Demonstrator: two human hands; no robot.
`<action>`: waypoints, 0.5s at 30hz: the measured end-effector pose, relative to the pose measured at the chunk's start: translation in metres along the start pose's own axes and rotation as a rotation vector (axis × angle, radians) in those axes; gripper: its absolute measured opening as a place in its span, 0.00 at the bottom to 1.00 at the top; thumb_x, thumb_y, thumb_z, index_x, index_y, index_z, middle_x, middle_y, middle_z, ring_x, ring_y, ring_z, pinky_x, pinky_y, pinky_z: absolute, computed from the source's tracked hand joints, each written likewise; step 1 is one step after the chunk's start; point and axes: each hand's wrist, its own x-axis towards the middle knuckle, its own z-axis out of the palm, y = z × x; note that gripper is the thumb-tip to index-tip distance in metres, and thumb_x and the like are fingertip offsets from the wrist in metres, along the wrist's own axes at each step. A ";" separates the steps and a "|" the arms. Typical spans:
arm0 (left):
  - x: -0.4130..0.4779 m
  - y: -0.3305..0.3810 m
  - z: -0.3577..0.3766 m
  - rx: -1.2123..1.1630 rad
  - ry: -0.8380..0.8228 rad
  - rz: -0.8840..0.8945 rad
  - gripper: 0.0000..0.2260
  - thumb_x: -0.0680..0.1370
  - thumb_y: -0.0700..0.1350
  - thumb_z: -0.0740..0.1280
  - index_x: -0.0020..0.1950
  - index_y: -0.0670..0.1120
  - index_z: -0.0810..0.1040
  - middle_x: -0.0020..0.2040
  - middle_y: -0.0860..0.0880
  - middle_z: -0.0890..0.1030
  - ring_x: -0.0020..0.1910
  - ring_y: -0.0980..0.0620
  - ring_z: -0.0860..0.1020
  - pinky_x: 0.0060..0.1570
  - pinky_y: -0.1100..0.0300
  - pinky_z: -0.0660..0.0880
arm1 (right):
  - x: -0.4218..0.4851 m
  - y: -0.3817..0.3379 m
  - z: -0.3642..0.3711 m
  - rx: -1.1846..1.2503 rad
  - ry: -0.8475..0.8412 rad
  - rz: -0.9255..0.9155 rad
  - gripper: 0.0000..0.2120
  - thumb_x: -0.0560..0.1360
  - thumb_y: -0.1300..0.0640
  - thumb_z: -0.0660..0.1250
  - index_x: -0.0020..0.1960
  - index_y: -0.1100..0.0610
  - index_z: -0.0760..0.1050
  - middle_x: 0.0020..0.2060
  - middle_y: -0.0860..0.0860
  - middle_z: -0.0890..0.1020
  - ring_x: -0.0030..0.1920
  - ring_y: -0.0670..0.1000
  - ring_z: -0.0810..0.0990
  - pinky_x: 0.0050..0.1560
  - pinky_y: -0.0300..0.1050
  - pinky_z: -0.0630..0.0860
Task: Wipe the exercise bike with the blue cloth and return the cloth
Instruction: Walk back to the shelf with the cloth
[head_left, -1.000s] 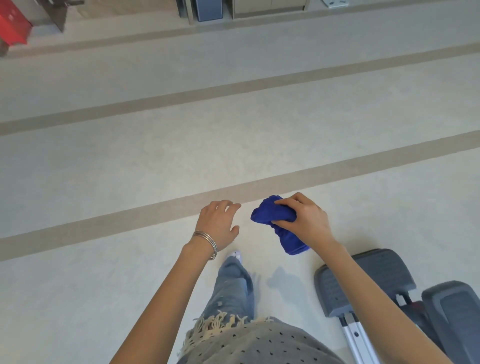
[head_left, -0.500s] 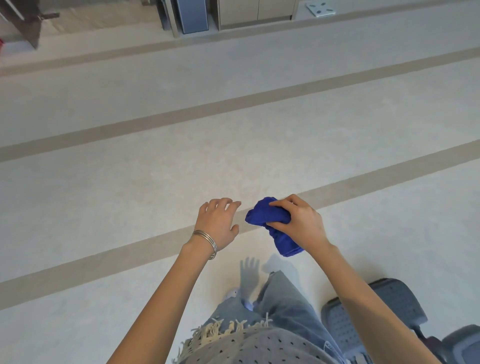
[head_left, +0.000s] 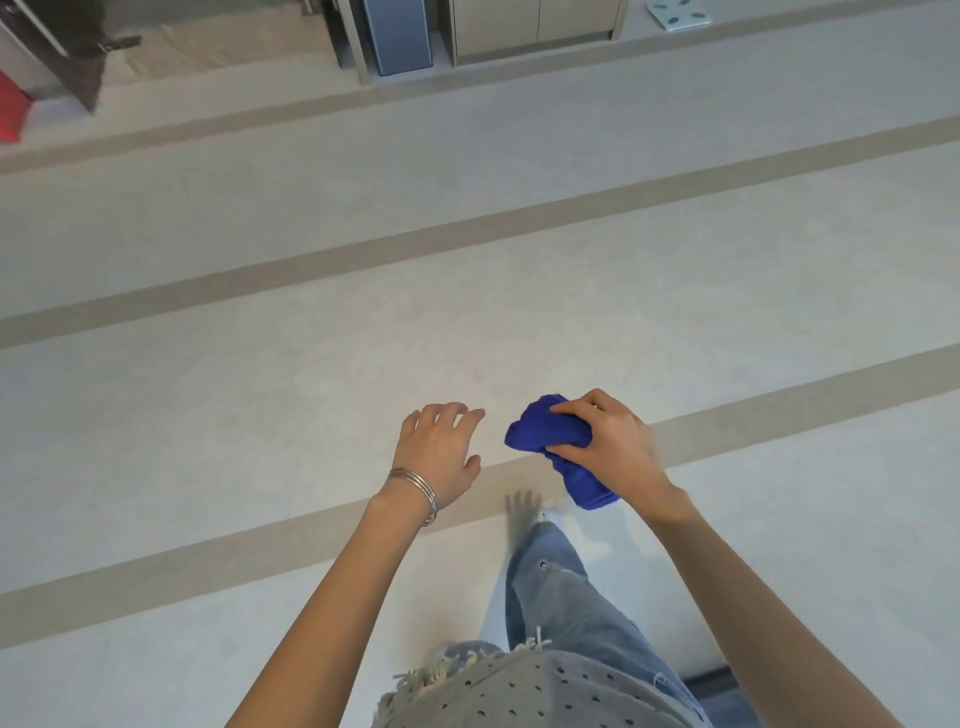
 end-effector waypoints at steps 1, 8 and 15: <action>0.014 0.007 -0.006 0.015 0.009 -0.009 0.25 0.78 0.51 0.59 0.74 0.52 0.58 0.73 0.51 0.63 0.71 0.47 0.61 0.71 0.50 0.58 | 0.011 0.009 -0.011 -0.002 0.006 -0.007 0.19 0.69 0.45 0.71 0.59 0.44 0.75 0.52 0.45 0.76 0.51 0.47 0.77 0.44 0.42 0.72; 0.097 0.054 -0.034 0.086 0.079 -0.036 0.24 0.77 0.51 0.59 0.73 0.51 0.60 0.72 0.50 0.65 0.71 0.46 0.61 0.72 0.47 0.53 | 0.081 0.067 -0.072 -0.027 0.041 -0.002 0.19 0.69 0.44 0.70 0.59 0.43 0.75 0.52 0.44 0.76 0.50 0.47 0.76 0.42 0.40 0.70; 0.161 0.058 -0.056 0.099 0.070 -0.046 0.24 0.77 0.54 0.57 0.73 0.52 0.60 0.72 0.51 0.65 0.72 0.47 0.61 0.72 0.49 0.55 | 0.126 0.093 -0.086 0.013 0.011 0.024 0.19 0.70 0.42 0.69 0.60 0.42 0.73 0.52 0.43 0.75 0.50 0.46 0.76 0.43 0.39 0.69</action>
